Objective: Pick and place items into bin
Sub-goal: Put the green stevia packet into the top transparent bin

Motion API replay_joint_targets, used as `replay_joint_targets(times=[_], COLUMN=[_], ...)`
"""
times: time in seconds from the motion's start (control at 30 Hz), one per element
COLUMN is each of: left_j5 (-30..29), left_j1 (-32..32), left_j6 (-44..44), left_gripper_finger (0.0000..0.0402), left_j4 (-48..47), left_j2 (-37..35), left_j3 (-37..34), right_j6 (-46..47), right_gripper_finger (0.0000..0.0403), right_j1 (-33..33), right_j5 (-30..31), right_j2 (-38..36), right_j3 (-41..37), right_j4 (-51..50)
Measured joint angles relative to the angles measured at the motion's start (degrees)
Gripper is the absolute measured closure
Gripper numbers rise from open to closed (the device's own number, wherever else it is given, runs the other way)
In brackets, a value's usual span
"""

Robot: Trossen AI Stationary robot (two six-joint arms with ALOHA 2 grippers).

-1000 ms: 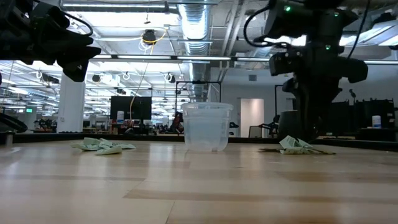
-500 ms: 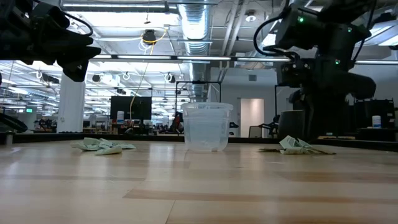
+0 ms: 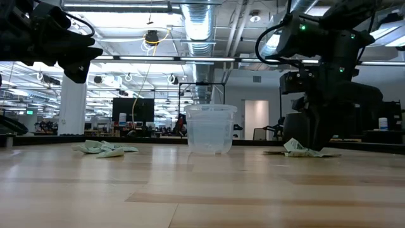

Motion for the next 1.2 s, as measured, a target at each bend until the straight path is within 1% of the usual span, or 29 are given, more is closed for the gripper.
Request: replay_joint_targets(times=[0.4,0.7,0.87,0.97,1.13,1.2], left_j5=[0.02,0.0,0.0,0.0,0.0,0.0], left_j1=[0.0,0.0,0.0,0.01,0.01,-0.01], left_j6=[0.0,0.0,0.0,0.0,0.0,0.0], left_gripper_finger=[0.0288,0.0288,0.0288,0.0288,0.0287,0.0288], left_j4=[0.0,0.0,0.0,0.0,0.0,0.01], left_j2=[0.0,0.0,0.0,0.0,0.0,0.0], left_j3=[0.02,0.0,0.0,0.02,0.01,0.0], right_j6=[-0.62,-0.68,-0.55,-0.55,-0.54,-0.53], right_gripper_finger=[0.0327,0.0327,0.0329,0.034,0.039,0.0397], right_j1=[-0.04,-0.04,-0.02,-0.02,-0.03,-0.04], right_j5=[0.05,0.15,0.15,0.11,0.2,0.24], right_j2=[0.0,-0.34,-0.31,-0.28,-0.2,-0.2], right_j3=[-1.66,-4.52,-5.22,-5.25,-5.31,-5.31], right_j4=[0.08,3.68,3.8,3.82,3.87,3.94])
